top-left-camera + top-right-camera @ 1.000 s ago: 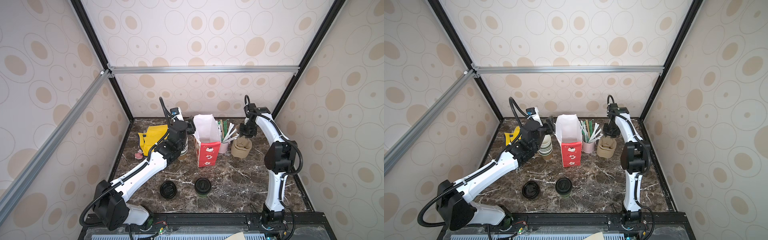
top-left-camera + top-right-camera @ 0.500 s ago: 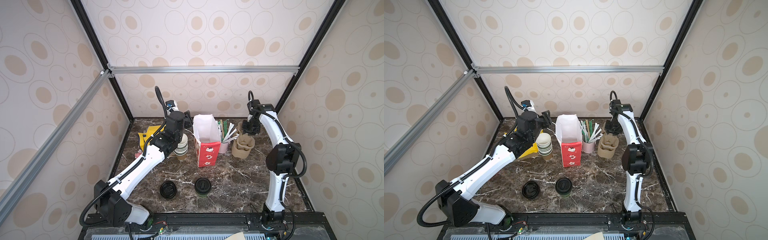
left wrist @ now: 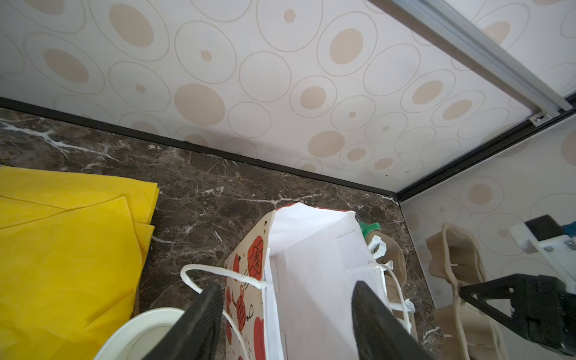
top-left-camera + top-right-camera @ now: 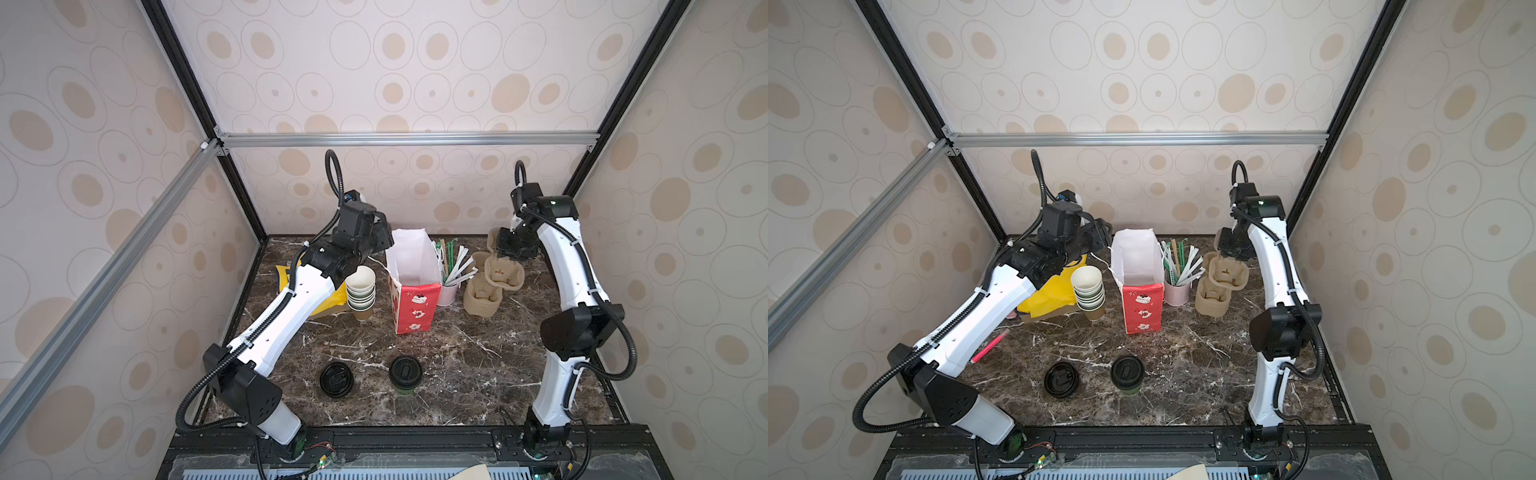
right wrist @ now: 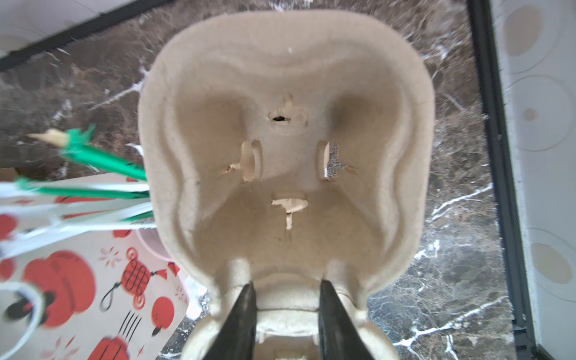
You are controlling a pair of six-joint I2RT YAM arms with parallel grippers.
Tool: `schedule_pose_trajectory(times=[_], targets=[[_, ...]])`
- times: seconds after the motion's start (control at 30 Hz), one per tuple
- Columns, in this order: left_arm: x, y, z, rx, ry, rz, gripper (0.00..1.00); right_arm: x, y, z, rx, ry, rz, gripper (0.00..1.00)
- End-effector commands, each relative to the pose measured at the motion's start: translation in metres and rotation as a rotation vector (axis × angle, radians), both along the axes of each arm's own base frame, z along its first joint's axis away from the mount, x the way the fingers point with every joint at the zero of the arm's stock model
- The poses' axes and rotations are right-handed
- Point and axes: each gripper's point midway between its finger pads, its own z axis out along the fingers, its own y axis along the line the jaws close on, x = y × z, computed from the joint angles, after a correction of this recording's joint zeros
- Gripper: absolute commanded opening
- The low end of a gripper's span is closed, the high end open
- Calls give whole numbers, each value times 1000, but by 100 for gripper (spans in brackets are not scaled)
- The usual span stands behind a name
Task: Pack a coffee takeout order
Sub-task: Pick up the cup tray from the cup tray, then rotate the takeout bag at the top-center of the table.
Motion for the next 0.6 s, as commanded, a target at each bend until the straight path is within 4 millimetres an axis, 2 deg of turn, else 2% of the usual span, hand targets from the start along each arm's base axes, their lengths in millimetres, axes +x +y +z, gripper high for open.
schedule_pose_trajectory(times=[0.0, 0.2, 0.37, 0.57], targets=[[-15, 3, -28, -6, 214, -20, 63, -31, 2, 36, -12, -34, 34, 32], [-6, 1, -53, 11, 359, -60, 55, -52, 34, 65, 25, -74, 113, 32], [11, -4, -56, 25, 367, -101, 47, -61, 69, 81, 85, -115, 177, 32], [17, 1, -66, 39, 386, -99, 41, -70, 117, 97, 177, -171, 265, 33]])
